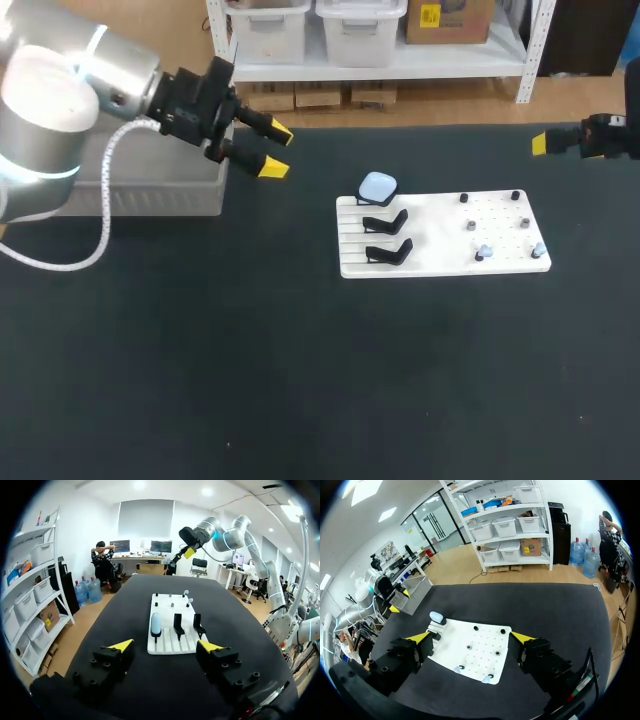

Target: Pick up each earbud case from the left stands, insert the matching earbuds, close the lid, and place the case in the box.

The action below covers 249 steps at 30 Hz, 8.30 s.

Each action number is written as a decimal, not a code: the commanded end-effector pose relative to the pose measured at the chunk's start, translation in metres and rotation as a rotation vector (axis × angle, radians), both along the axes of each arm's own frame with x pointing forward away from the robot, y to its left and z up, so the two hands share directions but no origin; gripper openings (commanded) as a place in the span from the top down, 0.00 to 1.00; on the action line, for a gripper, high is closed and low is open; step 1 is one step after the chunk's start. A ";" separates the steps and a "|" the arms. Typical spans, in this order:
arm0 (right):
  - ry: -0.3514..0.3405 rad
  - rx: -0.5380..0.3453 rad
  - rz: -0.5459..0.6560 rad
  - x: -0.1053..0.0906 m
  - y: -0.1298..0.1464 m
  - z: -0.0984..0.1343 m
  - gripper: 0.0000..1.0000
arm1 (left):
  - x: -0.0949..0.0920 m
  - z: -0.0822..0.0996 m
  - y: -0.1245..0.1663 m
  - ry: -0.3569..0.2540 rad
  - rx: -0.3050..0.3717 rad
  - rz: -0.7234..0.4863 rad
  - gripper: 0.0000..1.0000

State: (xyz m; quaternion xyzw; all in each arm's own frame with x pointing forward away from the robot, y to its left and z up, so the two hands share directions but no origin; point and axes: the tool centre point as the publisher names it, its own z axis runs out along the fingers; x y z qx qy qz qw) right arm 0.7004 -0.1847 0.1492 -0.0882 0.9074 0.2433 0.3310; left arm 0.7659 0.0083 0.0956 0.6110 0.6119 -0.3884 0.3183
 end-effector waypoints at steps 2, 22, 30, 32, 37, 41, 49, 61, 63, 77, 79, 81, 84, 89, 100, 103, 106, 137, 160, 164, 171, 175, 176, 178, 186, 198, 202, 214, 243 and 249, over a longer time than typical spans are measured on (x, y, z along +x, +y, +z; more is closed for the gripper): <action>0.000 0.000 0.000 0.000 0.000 0.000 0.00 | 0.005 -0.008 -0.013 0.003 -0.003 -0.011 0.42; 0.000 0.000 0.000 0.000 0.000 0.000 0.00 | -0.004 -0.040 -0.054 -0.017 -0.009 -0.045 0.42; 0.000 0.000 0.000 0.000 0.000 0.000 0.00 | -0.005 -0.050 -0.066 -0.025 -0.026 -0.047 0.46; 0.000 0.000 0.000 0.000 0.000 0.000 0.00 | -0.004 -0.052 -0.069 -0.024 -0.029 -0.047 0.48; 0.000 0.000 0.000 0.000 0.000 0.000 0.00 | 0.001 -0.054 -0.078 -0.018 -0.032 -0.055 0.51; 0.000 0.000 0.000 0.000 0.000 0.000 0.00 | 0.004 -0.056 -0.086 -0.011 -0.029 -0.066 0.51; 0.000 0.000 0.000 0.000 0.000 0.000 0.00 | 0.004 -0.063 -0.094 0.002 -0.014 -0.073 0.53; 0.000 0.000 0.000 0.000 0.000 0.000 0.00 | 0.008 -0.067 -0.098 0.008 0.004 -0.059 0.54; 0.000 0.000 0.000 0.000 0.000 0.000 0.00 | 0.009 -0.068 -0.100 0.007 0.003 -0.058 0.53; 0.000 0.000 0.000 0.000 0.000 0.000 0.00 | 0.003 -0.074 -0.107 0.009 0.002 -0.043 0.48; 0.000 0.000 0.000 0.000 0.000 0.000 0.00 | 0.004 -0.074 -0.106 0.006 0.000 -0.038 0.51; 0.000 0.000 0.000 0.000 0.000 0.000 0.00 | 0.006 -0.074 -0.107 0.004 0.001 -0.032 0.53; 0.000 0.000 0.000 0.000 0.000 0.000 0.00 | 0.008 -0.073 -0.108 -0.001 -0.002 -0.029 0.53; 0.000 0.000 0.000 0.000 0.000 0.000 0.00 | 0.008 -0.074 -0.113 -0.002 -0.010 -0.033 0.51; 0.000 0.000 0.000 0.000 0.000 0.000 0.00 | 0.007 -0.077 -0.117 0.008 -0.018 -0.037 0.51; 0.000 0.000 0.000 0.000 0.000 0.000 0.00 | 0.008 -0.078 -0.117 0.005 -0.016 -0.030 0.52; 0.000 0.000 0.000 0.000 0.000 0.000 0.00 | 0.009 -0.078 -0.118 0.005 -0.016 -0.028 0.52; 0.000 0.000 0.000 0.000 0.000 0.000 0.00 | 0.006 -0.067 -0.118 -0.025 -0.012 0.003 1.00; 0.000 0.000 0.000 0.000 0.000 0.000 0.00 | -0.019 0.032 -0.094 -0.018 -0.404 0.034 1.00; 0.000 0.000 0.000 0.000 0.000 0.000 0.00 | -0.023 0.035 -0.097 -0.017 -0.418 0.042 1.00; 0.000 0.000 0.000 0.000 0.000 0.000 0.00 | -0.031 0.042 -0.098 -0.024 -0.436 0.038 1.00; 0.000 0.000 0.000 0.000 0.000 0.000 0.00 | -0.033 0.042 -0.096 -0.024 -0.440 0.036 1.00; 0.000 0.000 0.000 0.000 0.000 0.000 0.00 | -0.033 0.043 -0.096 -0.022 -0.445 0.033 1.00; 0.000 0.000 0.000 0.000 0.000 0.000 0.00 | -0.034 0.043 -0.095 -0.022 -0.442 0.024 1.00; 0.000 0.000 0.000 0.000 0.000 0.000 0.00 | -0.034 0.043 -0.095 -0.017 -0.450 0.012 1.00; -0.061 -0.016 0.232 -0.028 0.081 0.027 0.00 | -0.034 0.043 -0.095 -0.017 -0.450 0.012 1.00; -0.050 -0.011 0.280 -0.037 0.107 0.034 0.00 | -0.034 0.043 -0.095 -0.017 -0.450 0.012 1.00; -0.002 0.023 0.416 -0.043 0.176 0.044 0.00 | -0.034 0.043 -0.095 -0.017 -0.450 0.012 1.00; 0.063 -0.044 0.419 -0.018 0.230 0.013 0.00 | -0.034 0.043 -0.095 -0.017 -0.450 0.012 1.00; 0.077 -0.041 0.402 -0.013 0.230 0.008 0.00 | -0.034 0.043 -0.095 -0.017 -0.450 0.012 1.00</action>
